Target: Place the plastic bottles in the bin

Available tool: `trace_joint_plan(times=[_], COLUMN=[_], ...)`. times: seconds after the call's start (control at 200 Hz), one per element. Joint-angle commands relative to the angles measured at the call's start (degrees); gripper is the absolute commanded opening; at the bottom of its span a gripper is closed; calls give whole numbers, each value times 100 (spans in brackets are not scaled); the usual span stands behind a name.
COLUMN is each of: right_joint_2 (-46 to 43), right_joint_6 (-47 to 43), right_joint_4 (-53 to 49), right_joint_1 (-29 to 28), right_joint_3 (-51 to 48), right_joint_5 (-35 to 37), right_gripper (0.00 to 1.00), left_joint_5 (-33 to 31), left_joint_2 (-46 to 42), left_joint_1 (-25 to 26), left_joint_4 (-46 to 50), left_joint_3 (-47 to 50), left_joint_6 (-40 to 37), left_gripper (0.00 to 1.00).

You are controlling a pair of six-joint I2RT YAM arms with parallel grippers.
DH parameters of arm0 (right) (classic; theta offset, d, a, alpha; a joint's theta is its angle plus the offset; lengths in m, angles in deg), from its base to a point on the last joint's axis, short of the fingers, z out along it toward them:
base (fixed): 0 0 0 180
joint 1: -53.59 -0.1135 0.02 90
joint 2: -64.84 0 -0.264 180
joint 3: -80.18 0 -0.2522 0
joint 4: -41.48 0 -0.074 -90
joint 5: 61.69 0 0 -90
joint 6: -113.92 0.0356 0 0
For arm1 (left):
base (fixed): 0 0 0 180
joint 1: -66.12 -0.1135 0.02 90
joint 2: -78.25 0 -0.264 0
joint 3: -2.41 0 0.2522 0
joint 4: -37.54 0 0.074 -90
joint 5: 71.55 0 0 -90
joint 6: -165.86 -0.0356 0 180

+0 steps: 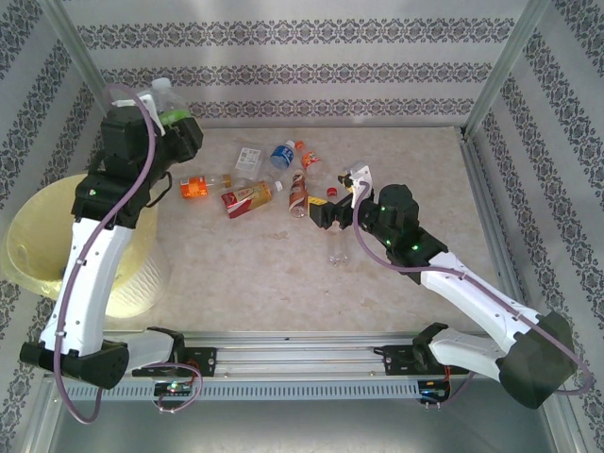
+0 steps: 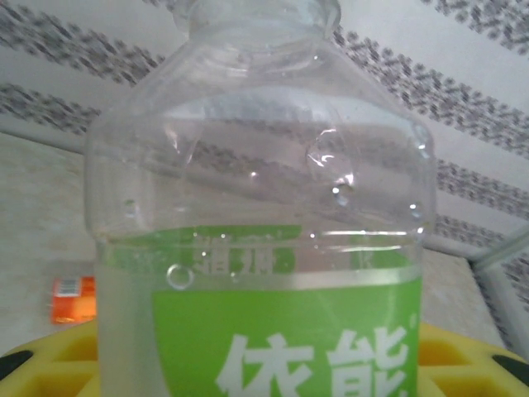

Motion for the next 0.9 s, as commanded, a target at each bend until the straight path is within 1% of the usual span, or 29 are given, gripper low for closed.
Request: trace_joint_plan(times=[0.0, 0.2, 0.37, 0.52, 0.68, 0.824, 0.894], right_joint_2=[15, 74, 151, 197, 223, 250, 259], right_joint_6=[-127, -112, -116, -109, -107, -125, -142], right_joint_4=[136, 119, 114, 111, 118, 105, 99], right_joint_1=[-66, -75, -89, -103, -112, -119, -123], right_joint_3=[201, 245, 314, 350, 350, 394, 394], right_joint_5=[31, 82, 92, 81, 88, 57, 87], right_gripper=[98, 98, 98, 98, 98, 98, 98], left_joint_5=[-1241, -2556, -2881, -2686, -2586, -1992, -1905], left_joint_2=[-20, -14, 70, -45, -250, -459, -554], left_joint_1=[49, 32, -224, -1028, -1766, -2550, -2821], left_joint_4=[769, 1215, 1703, 1910, 2055, 1845, 1680], left_joint_3=[-315, -518, -742, -591, -195, 389, 684], left_joint_6=[-309, -283, -258, -189, 109, 292, 433], left_gripper=[52, 53, 54, 55, 56, 57, 57])
